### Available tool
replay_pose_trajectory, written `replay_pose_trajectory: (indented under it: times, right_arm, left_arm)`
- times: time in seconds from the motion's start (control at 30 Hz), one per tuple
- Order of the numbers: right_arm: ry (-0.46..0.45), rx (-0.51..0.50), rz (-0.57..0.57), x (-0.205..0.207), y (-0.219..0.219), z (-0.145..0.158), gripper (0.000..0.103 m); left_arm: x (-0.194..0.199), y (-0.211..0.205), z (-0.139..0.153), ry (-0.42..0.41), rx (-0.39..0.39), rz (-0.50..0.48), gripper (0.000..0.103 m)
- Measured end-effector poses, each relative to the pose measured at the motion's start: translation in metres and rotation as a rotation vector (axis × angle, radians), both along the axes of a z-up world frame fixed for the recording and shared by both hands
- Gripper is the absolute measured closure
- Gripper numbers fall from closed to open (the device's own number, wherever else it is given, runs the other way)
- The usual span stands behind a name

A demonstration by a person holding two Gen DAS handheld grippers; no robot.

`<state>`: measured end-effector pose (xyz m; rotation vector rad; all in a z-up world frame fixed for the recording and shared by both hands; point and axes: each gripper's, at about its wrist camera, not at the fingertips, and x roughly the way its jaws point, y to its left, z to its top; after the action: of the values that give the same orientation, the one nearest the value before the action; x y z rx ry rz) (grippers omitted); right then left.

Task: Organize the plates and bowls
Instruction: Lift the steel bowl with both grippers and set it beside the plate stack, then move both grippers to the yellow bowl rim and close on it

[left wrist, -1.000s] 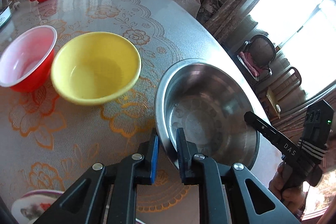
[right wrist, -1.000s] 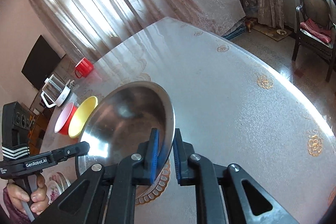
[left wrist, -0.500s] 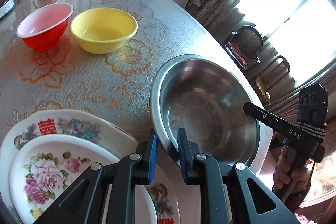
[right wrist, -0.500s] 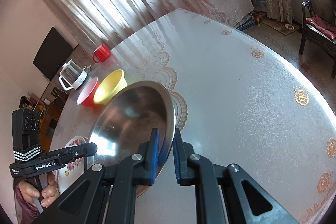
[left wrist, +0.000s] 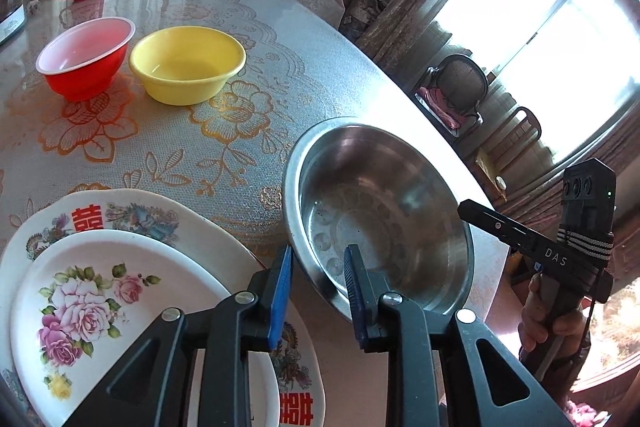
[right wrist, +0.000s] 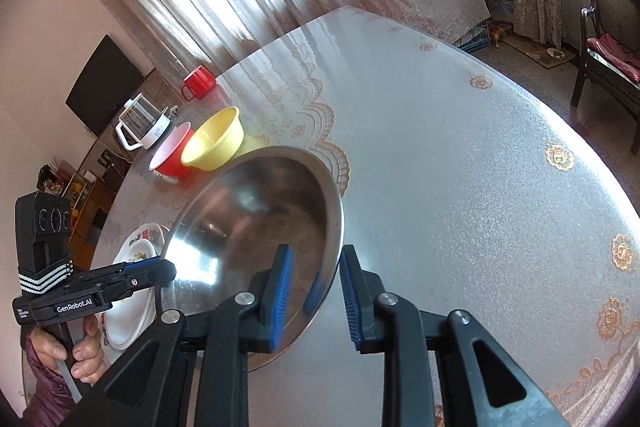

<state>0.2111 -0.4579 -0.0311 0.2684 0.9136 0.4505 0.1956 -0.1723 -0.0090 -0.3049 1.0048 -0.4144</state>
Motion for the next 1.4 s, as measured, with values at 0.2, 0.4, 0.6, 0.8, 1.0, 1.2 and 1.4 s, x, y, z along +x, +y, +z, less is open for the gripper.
replay_pose_trajectory:
  times: [0.2,0.4,0.6,0.8,1.0,1.2,1.4]
  right_arm:
    - [-0.089,-0.055,-0.026,-0.002,0.003,0.031,0.072]
    - [-0.092,0.012,0.058,0.018,0.038,0.052,0.072]
    - [-0.032,0.012,0.168,0.06,0.099,0.049,0.073]
    - [0.045,-0.016,0.216,0.103,0.152,0.033,0.074]
    - [0.092,-0.065,0.209,0.141,0.186,0.017,0.078]
    - [0.134,-0.073,0.166,0.177,0.195,0.002,0.085]
    - [0.162,-0.076,0.141,0.196,0.193,-0.006,0.085]
  left_arm:
    - [-0.002,0.019,0.019,-0.06,-0.022,0.037,0.077]
    - [0.014,0.054,0.029,-0.086,-0.042,0.103,0.078]
    - [0.043,0.098,0.026,-0.055,-0.051,0.206,0.078]
    - [0.076,0.12,0.021,-0.038,-0.049,0.277,0.079]
    - [0.105,0.125,0.01,-0.011,-0.011,0.291,0.079]
    - [0.129,0.125,0.0,0.038,-0.027,0.289,0.079]
    - [0.146,0.13,-0.011,0.075,-0.082,0.295,0.079]
